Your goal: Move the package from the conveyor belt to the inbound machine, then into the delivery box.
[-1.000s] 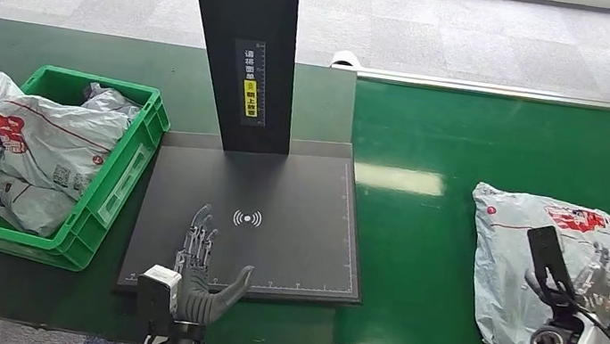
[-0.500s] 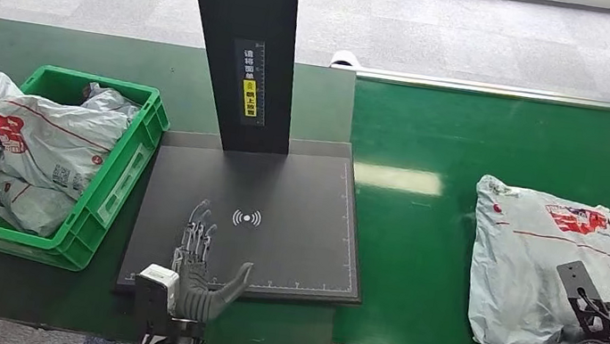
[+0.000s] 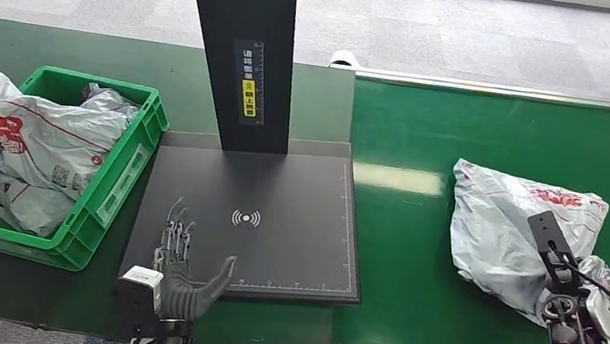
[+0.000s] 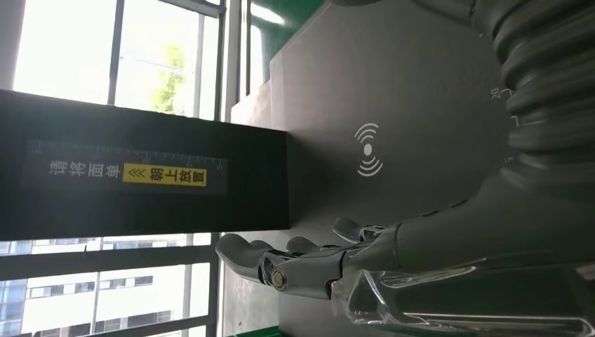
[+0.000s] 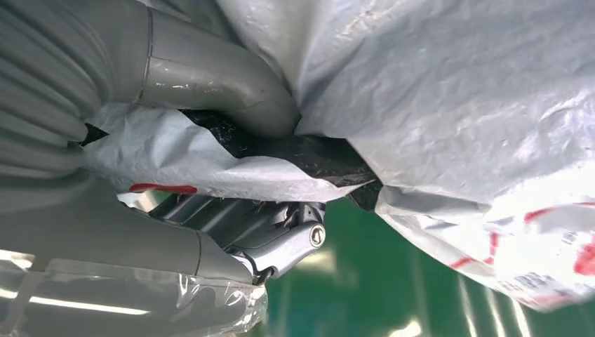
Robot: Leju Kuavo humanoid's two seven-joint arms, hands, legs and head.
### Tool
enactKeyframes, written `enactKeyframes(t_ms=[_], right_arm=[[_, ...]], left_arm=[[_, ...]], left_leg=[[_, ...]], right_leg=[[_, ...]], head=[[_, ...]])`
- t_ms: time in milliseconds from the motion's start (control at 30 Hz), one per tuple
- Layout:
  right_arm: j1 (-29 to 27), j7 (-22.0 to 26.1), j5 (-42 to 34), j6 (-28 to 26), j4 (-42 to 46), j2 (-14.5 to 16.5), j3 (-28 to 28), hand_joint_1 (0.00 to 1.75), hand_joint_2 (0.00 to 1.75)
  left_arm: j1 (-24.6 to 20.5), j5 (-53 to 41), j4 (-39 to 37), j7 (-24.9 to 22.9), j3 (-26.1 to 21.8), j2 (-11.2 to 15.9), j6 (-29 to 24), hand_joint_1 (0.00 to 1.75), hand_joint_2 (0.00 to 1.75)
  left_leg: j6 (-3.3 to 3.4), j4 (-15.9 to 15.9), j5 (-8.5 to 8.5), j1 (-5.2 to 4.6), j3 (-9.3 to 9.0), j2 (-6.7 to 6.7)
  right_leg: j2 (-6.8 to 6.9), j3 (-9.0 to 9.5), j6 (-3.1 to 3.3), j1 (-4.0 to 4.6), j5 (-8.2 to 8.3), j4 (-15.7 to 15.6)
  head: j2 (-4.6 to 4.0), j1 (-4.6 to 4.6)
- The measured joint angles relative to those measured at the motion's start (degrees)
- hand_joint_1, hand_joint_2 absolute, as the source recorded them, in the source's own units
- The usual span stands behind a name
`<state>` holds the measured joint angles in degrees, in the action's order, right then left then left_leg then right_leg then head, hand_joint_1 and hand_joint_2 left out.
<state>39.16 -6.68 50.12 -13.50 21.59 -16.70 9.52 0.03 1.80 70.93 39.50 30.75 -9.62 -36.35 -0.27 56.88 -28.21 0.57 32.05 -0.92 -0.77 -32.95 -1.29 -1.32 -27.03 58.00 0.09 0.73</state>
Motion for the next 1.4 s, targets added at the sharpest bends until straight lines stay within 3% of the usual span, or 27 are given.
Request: enactKeyframes(t_ms=[233, 333, 433, 600, 733, 900, 1100, 1133, 1233, 1267, 1400], right_arm=[[1.60, 1.11, 0.36, -0.85, 2.49, 2.52, -0.49, 1.75, 1.75], [0.97, 6.76, -0.45, -3.25, 5.61, 3.95, -0.69, 1.75, 1.75], [-2.14, 10.65, -2.84, -3.23, 16.58, 6.81, -2.60, 1.75, 1.75], [-9.61, 11.34, -16.53, 7.27, 37.82, 11.88, -10.43, 1.75, 1.75], [-14.95, 13.12, -22.56, 14.02, 44.88, 16.23, -18.90, 1.75, 1.75], [-20.58, 15.08, -24.81, 14.38, 45.69, 21.62, -29.79, 1.75, 1.75], [-22.96, 14.84, -25.91, 13.55, 45.81, 23.91, -36.16, 1.75, 1.75], [-23.13, 14.65, -26.18, 13.56, 45.93, 23.97, -36.54, 1.66, 1.75], [-23.45, 13.91, -26.70, 13.61, 46.49, 24.01, -37.20, 0.35, 1.75], [-23.50, 13.63, -26.79, 13.56, 46.63, 24.00, -37.30, 0.00, 1.75], [-24.01, 15.19, -28.22, 12.63, 47.15, 23.69, -37.20, 0.00, 1.75]], left_arm=[[1.01, -0.37, 1.31, 0.05, -0.83, -0.08, -1.17, 0.00, 1.75], [1.90, -3.41, 2.32, 0.33, -2.37, -0.82, -2.77, 0.00, 1.75], [3.59, -7.49, 4.85, 0.48, -6.54, -2.79, -3.30, 0.00, 1.75], [5.35, -9.89, 8.21, 0.54, -12.95, -5.85, -3.48, 0.00, 1.75], [5.74, -9.59, 9.35, 0.56, -16.64, -7.27, -3.66, 0.00, 1.75], [5.39, -9.68, 9.50, 0.57, -18.75, -8.09, -3.70, 0.00, 1.75], [5.21, -9.26, 9.50, 0.57, -20.16, -8.55, -3.70, 0.00, 1.75], [5.21, -9.13, 9.50, 0.57, -20.23, -8.59, -3.70, 0.00, 1.75], [5.15, -8.56, 9.49, 0.57, -20.26, -8.61, -3.70, 0.00, 1.75], [5.10, -8.38, 9.48, 0.57, -20.26, -8.61, -3.70, 0.00, 1.75], [4.80, -7.99, 9.39, 0.57, -20.28, -8.64, -3.69, 0.00, 1.75]], left_leg=[[0.03, 0.00, 0.03, -0.01, 0.09, -0.11], [0.03, 0.00, 0.03, -0.01, 0.12, -0.05], [0.03, 0.00, 0.03, 0.03, 0.08, 0.00], [-0.01, -0.03, 0.00, 0.18, 0.07, 0.03], [-0.03, -0.05, 0.00, 0.21, 0.06, 0.04], [-0.04, -0.05, 0.00, 0.21, 0.04, 0.07], [-0.04, -0.04, 0.00, 0.18, 0.04, 0.07], [-0.03, -0.04, 0.00, 0.17, 0.04, 0.07], [-0.03, -0.04, 0.00, 0.17, 0.04, 0.06], [-0.03, -0.04, 0.00, 0.17, 0.03, 0.06], [-0.04, -0.03, 0.00, 0.17, 0.00, 0.06]], right_leg=[[0.14, 0.02, -0.01, -0.01, -0.01, 0.00], [0.08, -0.03, -0.01, -0.01, 0.00, 0.00], [0.03, -0.07, 0.00, 0.02, 0.00, 0.00], [-0.01, -0.09, 0.05, 0.20, -0.04, 0.00], [-0.02, -0.07, 0.07, 0.24, -0.06, 0.00], [-0.03, -0.07, 0.07, 0.23, -0.06, 0.00], [-0.02, -0.07, 0.07, 0.20, -0.06, 0.00], [-0.02, -0.07, 0.07, 0.19, -0.05, -0.01], [-0.03, -0.07, 0.07, 0.18, -0.05, -0.01], [-0.03, -0.08, 0.07, 0.18, -0.05, -0.01], [-0.02, -0.09, 0.07, 0.19, -0.05, -0.01]], head=[[0.00, -0.02], [0.00, -0.02], [0.00, -0.01], [0.00, -0.01], [0.00, -0.03], [0.00, -0.03], [0.00, -0.03], [0.00, -0.04], [0.00, -0.04], [0.00, -0.03], [0.00, -0.03]])
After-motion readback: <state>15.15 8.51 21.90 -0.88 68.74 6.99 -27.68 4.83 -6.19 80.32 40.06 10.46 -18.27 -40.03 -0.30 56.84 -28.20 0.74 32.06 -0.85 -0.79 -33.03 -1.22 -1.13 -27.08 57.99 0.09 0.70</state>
